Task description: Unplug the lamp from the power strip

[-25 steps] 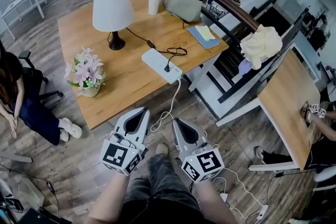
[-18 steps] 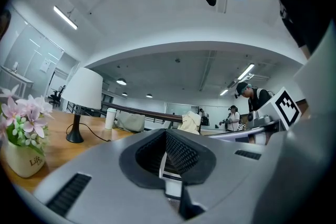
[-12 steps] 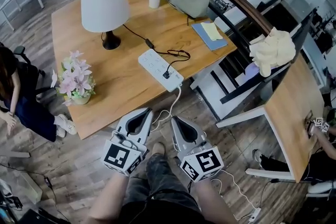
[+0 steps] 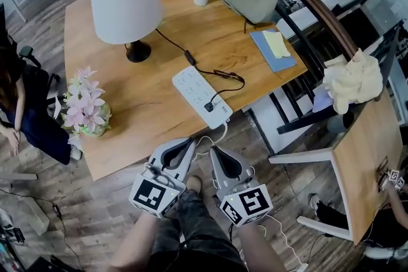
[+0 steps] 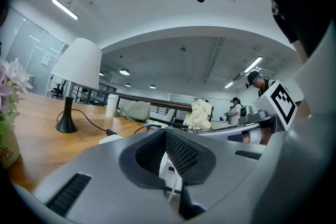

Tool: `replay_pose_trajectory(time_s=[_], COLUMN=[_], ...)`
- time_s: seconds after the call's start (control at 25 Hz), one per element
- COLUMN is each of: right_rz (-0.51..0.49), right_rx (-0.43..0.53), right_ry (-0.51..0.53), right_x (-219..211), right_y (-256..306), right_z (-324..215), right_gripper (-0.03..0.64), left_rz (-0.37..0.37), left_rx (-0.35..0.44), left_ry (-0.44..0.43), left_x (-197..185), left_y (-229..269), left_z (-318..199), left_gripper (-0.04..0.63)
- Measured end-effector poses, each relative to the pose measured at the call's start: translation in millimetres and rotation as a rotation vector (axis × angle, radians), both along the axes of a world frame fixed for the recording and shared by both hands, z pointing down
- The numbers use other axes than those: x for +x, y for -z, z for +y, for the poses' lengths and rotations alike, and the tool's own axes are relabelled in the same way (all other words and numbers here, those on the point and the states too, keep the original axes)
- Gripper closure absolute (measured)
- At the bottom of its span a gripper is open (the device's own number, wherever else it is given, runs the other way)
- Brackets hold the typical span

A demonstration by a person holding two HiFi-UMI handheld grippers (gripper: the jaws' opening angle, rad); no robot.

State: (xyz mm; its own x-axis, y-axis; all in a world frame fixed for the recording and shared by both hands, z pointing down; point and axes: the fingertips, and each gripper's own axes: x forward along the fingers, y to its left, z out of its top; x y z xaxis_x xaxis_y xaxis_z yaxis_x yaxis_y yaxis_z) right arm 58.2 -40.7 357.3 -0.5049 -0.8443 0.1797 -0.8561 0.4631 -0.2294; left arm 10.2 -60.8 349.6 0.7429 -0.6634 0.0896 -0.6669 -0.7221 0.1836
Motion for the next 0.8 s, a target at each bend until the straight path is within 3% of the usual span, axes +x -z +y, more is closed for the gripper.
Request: replay_pose_trajectory(time_s=[0.32,0.8], right_rz=[0.043,0.038], right_rx=[-0.027,-0.076], right_ry=[0.064,0.098], right_x=[8,8], right_y=[-20,-42], right_z=[-34,-63], right_gripper=[0.609,0.609], left_rz=[-0.027,-0.067], left_rx=[-0.067,-0.101], left_ry=[0.019,0.022], left_x=[17,32], left_y=[-29,-47], left_z=[-26,-47], left_gripper=[0.598,0.598])
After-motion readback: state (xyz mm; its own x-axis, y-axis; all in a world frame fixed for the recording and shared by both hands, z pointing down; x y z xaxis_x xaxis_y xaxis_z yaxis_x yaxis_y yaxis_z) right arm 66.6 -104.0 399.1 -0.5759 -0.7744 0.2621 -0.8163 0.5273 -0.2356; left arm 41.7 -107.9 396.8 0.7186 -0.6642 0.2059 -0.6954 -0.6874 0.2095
